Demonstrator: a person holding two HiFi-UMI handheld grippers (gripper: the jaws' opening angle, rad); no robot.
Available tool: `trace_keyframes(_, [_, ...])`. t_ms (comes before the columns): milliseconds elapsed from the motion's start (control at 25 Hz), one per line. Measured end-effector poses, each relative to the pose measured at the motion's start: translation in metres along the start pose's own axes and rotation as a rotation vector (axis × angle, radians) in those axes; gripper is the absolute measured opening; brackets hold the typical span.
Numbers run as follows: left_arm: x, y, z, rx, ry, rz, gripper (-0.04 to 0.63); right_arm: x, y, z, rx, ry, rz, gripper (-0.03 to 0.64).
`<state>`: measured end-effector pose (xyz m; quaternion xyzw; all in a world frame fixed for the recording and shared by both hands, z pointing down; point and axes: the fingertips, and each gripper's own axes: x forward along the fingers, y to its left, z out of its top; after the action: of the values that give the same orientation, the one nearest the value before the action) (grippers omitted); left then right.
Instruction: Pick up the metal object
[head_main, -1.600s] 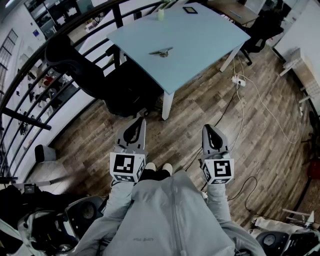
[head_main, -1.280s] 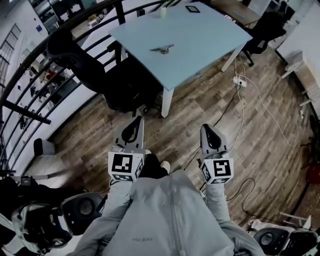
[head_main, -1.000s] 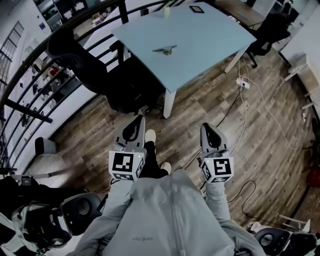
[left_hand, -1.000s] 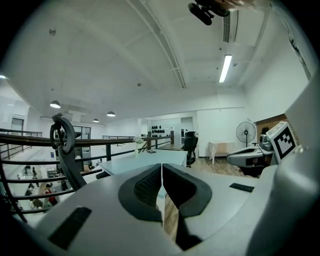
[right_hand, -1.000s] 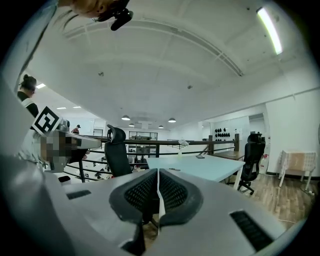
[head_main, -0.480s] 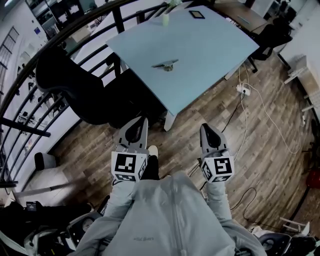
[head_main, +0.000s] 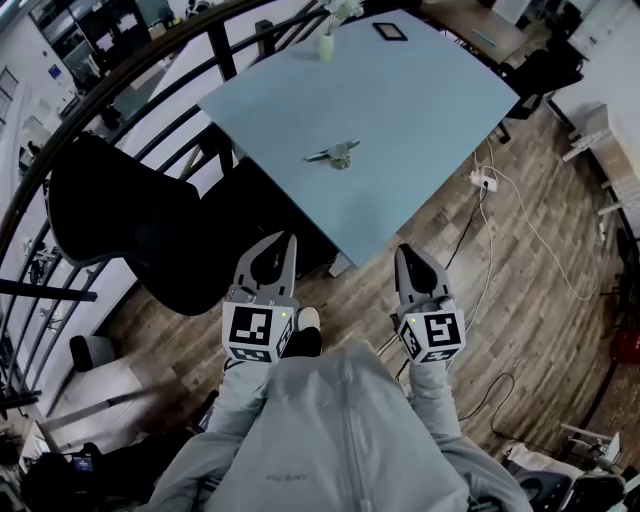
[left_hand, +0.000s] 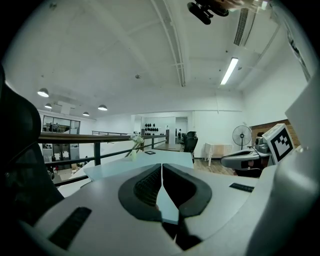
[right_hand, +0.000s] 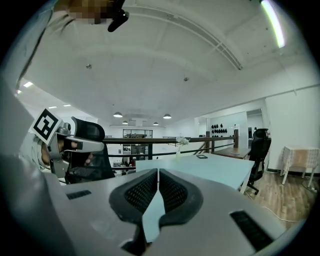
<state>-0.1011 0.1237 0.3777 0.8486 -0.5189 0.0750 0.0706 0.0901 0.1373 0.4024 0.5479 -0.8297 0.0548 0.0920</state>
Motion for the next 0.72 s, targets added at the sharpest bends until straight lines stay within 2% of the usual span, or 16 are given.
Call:
trace_keyframes(400, [0.038, 0.023, -0.008, -0.018, 0.04, -0.087, 0.031, 0.032, -0.002, -0.001, 0.018, 0.038, -0.067, 0.026])
trace_keyframes(720, [0.076, 0.032, -0.012, -0.035, 0.056, -0.099, 0.031, 0.061, -0.024, -0.007, 0.021, 0.067, -0.085, 0.026])
